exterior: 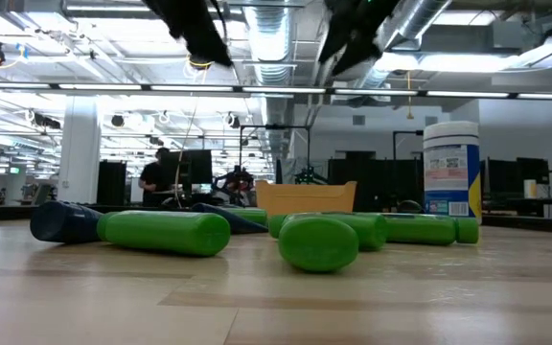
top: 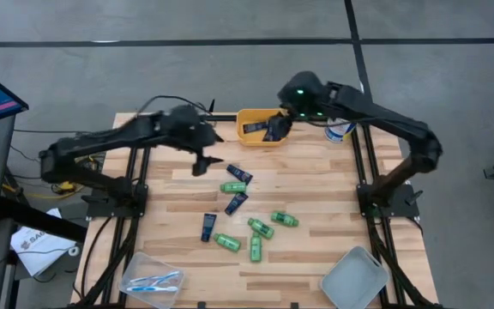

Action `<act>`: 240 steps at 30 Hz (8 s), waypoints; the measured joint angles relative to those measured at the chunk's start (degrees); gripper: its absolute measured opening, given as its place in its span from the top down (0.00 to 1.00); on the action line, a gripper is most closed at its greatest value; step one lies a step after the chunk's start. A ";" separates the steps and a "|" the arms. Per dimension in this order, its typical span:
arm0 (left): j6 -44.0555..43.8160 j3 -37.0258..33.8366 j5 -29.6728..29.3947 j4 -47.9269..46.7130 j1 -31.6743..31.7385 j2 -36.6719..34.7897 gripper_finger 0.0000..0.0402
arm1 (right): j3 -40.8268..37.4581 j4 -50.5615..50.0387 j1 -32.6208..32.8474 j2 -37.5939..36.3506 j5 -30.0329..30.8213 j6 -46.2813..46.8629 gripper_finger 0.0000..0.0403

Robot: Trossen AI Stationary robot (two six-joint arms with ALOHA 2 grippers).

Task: Pick & Place Travel size toiletries
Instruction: Put the shave cream into the yellow bin

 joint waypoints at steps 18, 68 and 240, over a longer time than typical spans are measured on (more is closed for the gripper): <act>21.89 0.00 10.00 2.87 9.33 28.40 0.25 | -0.02 -6.33 11.58 -10.71 0.45 7.40 0.37; 19.89 -6.84 9.05 12.02 6.84 34.64 0.48 | -0.02 -6.89 14.10 -10.76 0.54 10.36 0.37; -52.65 -16.92 -25.42 21.25 -27.91 29.53 0.63 | -0.02 -2.26 15.20 -10.59 0.52 11.43 0.37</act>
